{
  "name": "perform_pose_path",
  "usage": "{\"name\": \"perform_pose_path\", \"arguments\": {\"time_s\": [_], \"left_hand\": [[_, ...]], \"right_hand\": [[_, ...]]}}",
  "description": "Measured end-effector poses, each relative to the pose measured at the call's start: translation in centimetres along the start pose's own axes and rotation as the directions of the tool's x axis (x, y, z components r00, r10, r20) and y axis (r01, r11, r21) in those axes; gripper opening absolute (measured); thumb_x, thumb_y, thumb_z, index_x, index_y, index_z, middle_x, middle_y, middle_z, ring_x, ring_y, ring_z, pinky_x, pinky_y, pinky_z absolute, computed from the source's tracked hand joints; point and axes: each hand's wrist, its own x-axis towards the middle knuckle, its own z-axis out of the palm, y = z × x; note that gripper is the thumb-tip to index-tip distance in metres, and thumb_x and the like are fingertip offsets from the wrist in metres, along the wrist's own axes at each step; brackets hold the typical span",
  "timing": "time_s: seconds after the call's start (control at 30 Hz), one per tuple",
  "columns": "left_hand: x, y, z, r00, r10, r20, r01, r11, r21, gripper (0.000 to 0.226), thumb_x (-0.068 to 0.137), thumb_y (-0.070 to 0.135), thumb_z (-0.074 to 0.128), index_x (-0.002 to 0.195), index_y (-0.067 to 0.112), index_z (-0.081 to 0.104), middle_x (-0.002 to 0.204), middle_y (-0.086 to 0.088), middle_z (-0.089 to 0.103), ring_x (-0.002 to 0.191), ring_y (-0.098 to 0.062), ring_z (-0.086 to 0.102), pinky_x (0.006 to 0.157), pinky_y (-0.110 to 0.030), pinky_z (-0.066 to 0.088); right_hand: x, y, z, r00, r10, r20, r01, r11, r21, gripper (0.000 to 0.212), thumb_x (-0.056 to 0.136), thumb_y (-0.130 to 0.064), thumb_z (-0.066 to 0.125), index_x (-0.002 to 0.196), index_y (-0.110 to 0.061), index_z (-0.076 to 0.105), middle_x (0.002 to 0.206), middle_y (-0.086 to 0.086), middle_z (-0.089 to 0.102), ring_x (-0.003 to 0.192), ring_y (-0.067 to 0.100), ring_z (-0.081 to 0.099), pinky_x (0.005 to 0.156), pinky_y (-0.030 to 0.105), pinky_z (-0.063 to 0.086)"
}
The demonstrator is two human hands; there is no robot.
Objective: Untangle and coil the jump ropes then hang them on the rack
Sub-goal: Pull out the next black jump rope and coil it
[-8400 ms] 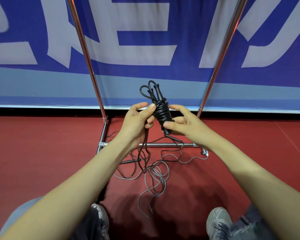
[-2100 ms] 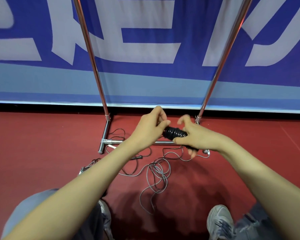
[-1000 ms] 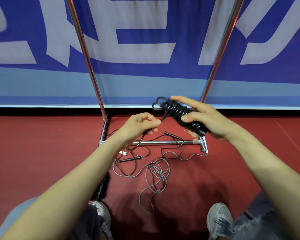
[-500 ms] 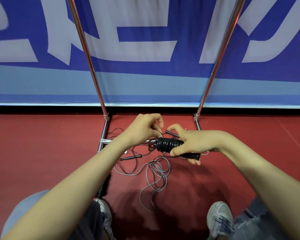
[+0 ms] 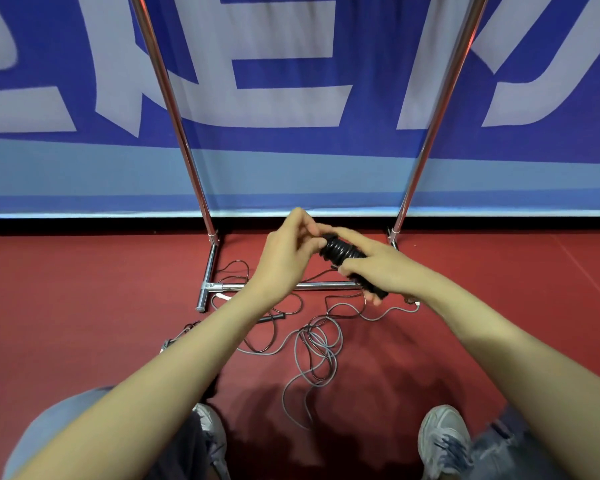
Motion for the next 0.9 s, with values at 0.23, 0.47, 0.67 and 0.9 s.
{"name": "perform_pose_path", "arguments": {"time_s": [0.23,0.47,0.67,0.9], "left_hand": [[0.0,0.4,-0.5,0.962,-0.197,-0.189,0.138,0.949,-0.283,0.023,0.072,0.005,0.081,0.080,0.018,0.063,0.073,-0.002,0.066,0.071,-0.012,0.061,0.071,-0.022,0.049],[-0.2,0.2,-0.3,0.961,-0.084,-0.263,0.044,0.987,-0.154,0.006,0.075,0.021,0.080,0.074,0.019,0.075,0.069,0.004,0.066,0.061,-0.004,0.051,0.069,-0.026,0.045],[-0.4,0.1,0.5,0.967,-0.146,-0.208,0.103,0.974,-0.203,0.011,0.090,0.021,0.065,0.087,0.017,0.075,0.082,-0.005,0.074,0.084,-0.027,0.070,0.087,-0.048,0.055],[-0.2,2.3,0.7,0.959,-0.284,-0.018,0.182,0.661,-0.728,0.019,0.094,0.013,0.058,0.109,0.002,0.059,0.108,-0.014,0.069,0.100,-0.019,0.068,0.097,-0.031,0.051]], "right_hand": [[-0.5,-0.1,0.3,0.954,-0.186,-0.236,0.177,0.982,-0.058,0.070,0.083,-0.020,0.060,0.134,-0.059,0.033,0.082,-0.001,0.066,0.054,0.028,0.065,0.056,0.041,0.059],[-0.5,0.0,0.2,0.866,-0.359,-0.348,0.233,0.905,-0.356,0.067,0.088,-0.030,0.056,0.141,-0.054,0.024,0.103,-0.003,0.059,0.083,0.018,0.056,0.074,0.031,0.042],[-0.1,0.2,1.4,0.798,-0.443,-0.408,0.246,0.858,-0.451,0.072,0.092,-0.032,0.054,0.147,-0.051,0.012,0.098,0.001,0.047,0.077,0.025,0.056,0.070,0.036,0.046],[0.8,0.0,3.0,0.741,-0.495,-0.454,0.406,0.868,-0.285,0.078,0.092,-0.026,0.060,0.143,-0.057,0.010,0.107,0.003,0.045,0.082,0.027,0.059,0.078,0.045,0.051]]}}
